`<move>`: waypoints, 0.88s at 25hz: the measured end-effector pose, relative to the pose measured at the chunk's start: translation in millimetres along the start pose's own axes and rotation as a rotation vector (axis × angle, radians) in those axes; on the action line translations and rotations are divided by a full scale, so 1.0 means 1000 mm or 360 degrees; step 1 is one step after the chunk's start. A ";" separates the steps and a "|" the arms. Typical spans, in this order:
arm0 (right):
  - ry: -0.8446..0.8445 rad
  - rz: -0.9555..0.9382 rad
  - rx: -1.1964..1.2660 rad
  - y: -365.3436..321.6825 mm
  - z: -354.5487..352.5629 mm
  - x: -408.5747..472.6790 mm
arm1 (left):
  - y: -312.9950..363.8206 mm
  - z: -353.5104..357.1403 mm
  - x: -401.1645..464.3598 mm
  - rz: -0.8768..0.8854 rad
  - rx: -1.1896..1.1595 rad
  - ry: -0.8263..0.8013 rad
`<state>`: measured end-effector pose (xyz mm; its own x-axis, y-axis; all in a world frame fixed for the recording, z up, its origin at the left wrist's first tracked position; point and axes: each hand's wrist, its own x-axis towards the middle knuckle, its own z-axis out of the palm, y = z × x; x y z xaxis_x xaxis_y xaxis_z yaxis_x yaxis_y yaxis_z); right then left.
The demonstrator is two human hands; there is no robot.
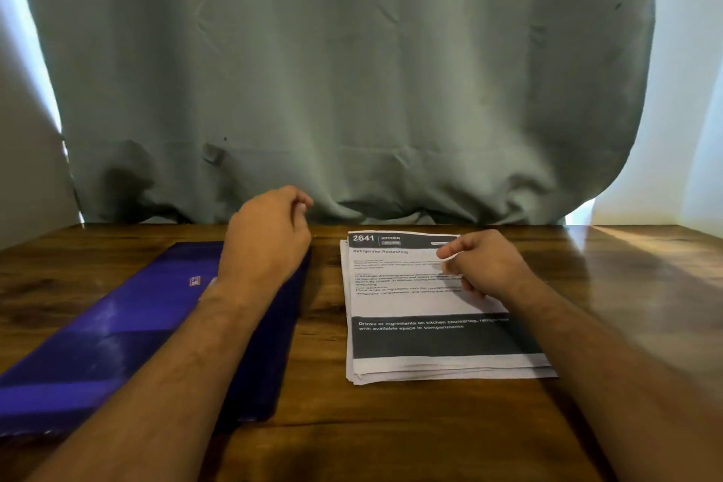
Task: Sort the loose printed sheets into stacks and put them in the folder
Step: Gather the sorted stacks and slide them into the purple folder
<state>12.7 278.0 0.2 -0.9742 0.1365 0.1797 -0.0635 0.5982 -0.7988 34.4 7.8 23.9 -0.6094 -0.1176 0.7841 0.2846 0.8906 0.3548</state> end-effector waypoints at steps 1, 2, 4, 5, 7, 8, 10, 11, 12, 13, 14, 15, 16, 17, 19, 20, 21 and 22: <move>0.0007 -0.0037 -0.0050 0.001 0.001 0.001 | 0.016 0.004 0.001 0.0162 0.0035 -0.0105; 0.0010 -0.0069 -0.0121 0.001 0.001 0.003 | 0.031 0.010 0.002 0.0231 0.0063 -0.0278; 0.0026 -0.0097 -0.0243 0.002 0.002 0.005 | 0.055 0.029 0.013 0.0108 0.0039 -0.0727; 0.0032 -0.0100 -0.0272 0.002 0.001 0.006 | 0.063 0.040 0.021 0.0011 0.0065 -0.0920; 0.0029 -0.0102 -0.0272 0.003 0.002 0.006 | 0.065 0.058 0.035 -0.0064 0.0301 -0.1151; 0.0023 -0.0103 -0.0267 0.003 0.003 0.005 | 0.061 0.066 0.039 -0.0108 0.0402 -0.1202; 0.0015 -0.0117 -0.0290 0.002 0.005 0.003 | 0.048 0.081 0.037 -0.0259 0.0399 -0.1242; 0.0018 -0.0122 -0.0307 0.003 0.006 0.003 | 0.040 0.089 0.032 -0.0362 0.0312 -0.1231; 0.0021 -0.0121 -0.0315 0.003 0.006 0.004 | 0.034 0.096 0.026 -0.0438 0.0218 -0.1171; 0.0022 -0.0109 -0.0307 0.003 0.005 0.004 | 0.028 0.101 0.019 -0.0449 0.0145 -0.1092; 0.0024 -0.0092 -0.0289 0.004 0.004 0.005 | 0.025 0.104 0.014 -0.0448 0.0080 -0.1022; 0.0025 -0.0070 -0.0269 0.005 0.002 0.006 | 0.023 0.105 0.012 -0.0462 0.0013 -0.0983; 0.0020 -0.0046 -0.0250 0.006 0.002 0.007 | 0.023 0.104 0.010 -0.0489 -0.0068 -0.0949; 0.0009 -0.0028 -0.0237 0.006 0.002 0.007 | 0.023 0.104 0.009 -0.0497 -0.0126 -0.0903; -0.0032 -0.0022 -0.0244 0.007 0.003 0.005 | 0.025 0.107 0.006 -0.0476 -0.0182 -0.0840; -0.0046 -0.0027 -0.0246 0.007 0.004 0.005 | 0.027 0.108 0.005 -0.0493 -0.0219 -0.0839; -0.0051 -0.0028 -0.0240 0.007 0.004 0.005 | 0.029 0.110 0.003 -0.0525 -0.0251 -0.0860; -0.0051 -0.0027 -0.0231 0.007 0.004 0.005 | 0.029 0.112 0.001 -0.0559 -0.0275 -0.0886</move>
<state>6.4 280.0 -6.3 -0.9798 0.1012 0.1722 -0.0505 0.7086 -0.7038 -40.7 82.9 -21.8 -0.9641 -0.1023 0.2449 0.0860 0.7523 0.6531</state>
